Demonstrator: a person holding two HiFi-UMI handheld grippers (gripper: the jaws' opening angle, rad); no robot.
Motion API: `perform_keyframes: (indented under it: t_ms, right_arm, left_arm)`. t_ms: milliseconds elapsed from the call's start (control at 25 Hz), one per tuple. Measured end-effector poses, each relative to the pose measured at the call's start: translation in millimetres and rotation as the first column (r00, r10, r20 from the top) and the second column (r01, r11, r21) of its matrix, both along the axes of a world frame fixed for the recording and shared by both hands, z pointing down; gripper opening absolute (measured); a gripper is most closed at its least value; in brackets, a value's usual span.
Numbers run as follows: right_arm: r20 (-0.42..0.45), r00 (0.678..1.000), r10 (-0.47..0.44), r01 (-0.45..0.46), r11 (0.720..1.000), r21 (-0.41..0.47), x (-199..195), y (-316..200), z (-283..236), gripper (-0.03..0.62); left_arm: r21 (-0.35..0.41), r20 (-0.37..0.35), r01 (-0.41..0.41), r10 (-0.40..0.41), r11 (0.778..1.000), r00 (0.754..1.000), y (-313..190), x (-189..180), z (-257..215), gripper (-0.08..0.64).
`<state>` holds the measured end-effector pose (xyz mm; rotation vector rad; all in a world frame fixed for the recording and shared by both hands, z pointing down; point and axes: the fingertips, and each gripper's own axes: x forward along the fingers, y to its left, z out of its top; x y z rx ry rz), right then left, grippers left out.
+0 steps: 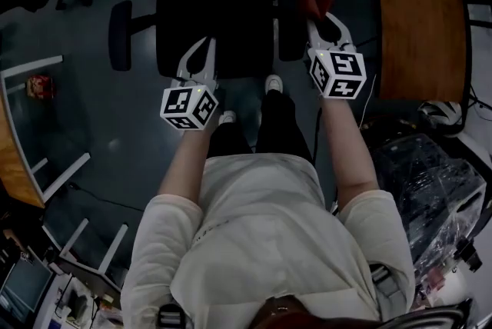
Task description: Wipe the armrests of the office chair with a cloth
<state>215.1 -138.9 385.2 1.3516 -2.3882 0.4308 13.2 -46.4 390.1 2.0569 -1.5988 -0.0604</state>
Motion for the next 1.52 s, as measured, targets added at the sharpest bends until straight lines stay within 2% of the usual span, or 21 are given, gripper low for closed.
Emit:
perform_keyframes:
  t_ms: [120,240,360,480,800,1000,1080,1280,1520]
  right_arm:
    - [0.012,0.999,0.046,-0.047,0.998,0.035,-15.3,47.8,-26.3,0.041]
    - [0.013,0.997,0.077,-0.078,0.995,0.063,-29.5,98.0,-44.7,0.041]
    - [0.009,0.996,0.089,-0.089,0.993,0.071,-42.3,147.9,-56.8,0.041]
    - [-0.003,0.998,0.067,-0.066,0.994,0.092,-54.7,196.4,-65.0,0.041]
    - [-0.034,0.998,-0.057,0.060,0.995,0.082,-61.2,345.4,-58.2,0.041]
    - [-0.020,0.996,-0.088,0.090,0.992,0.086,-55.1,420.0,-60.8,0.041]
    - [-0.011,0.995,-0.096,0.096,0.990,0.102,-53.3,441.5,-68.3,0.041]
    - [0.011,0.994,-0.111,0.108,0.983,0.150,-55.6,491.3,-93.4,0.041]
    - [0.034,0.994,-0.102,0.093,0.976,0.198,-72.5,525.8,-115.5,0.041]
  left_arm:
    - [0.067,0.069,-0.085,0.080,0.994,0.994,31.8,-19.9,-27.0,0.017]
    - [0.137,0.100,-0.144,0.131,0.980,0.986,66.6,-39.2,-52.7,0.017]
    - [0.213,0.134,-0.167,0.140,0.963,0.981,102.2,-57.8,-85.1,0.017]
    - [0.266,0.144,-0.151,0.116,0.952,0.983,135.9,-71.1,-107.2,0.017]
    - [0.272,0.138,-0.100,0.065,0.957,0.988,256.9,-61.9,-106.8,0.017]
    - [0.275,0.128,-0.037,0.001,0.961,0.992,341.1,-54.5,-111.0,0.017]
    - [0.295,0.121,-0.015,-0.022,0.955,0.992,368.7,-51.7,-120.3,0.017]
    - [0.338,0.147,-0.023,-0.029,0.941,0.989,431.5,-43.6,-146.9,0.017]
    - [0.397,0.165,-0.070,0.004,0.915,0.986,468.1,-57.0,-173.9,0.017]
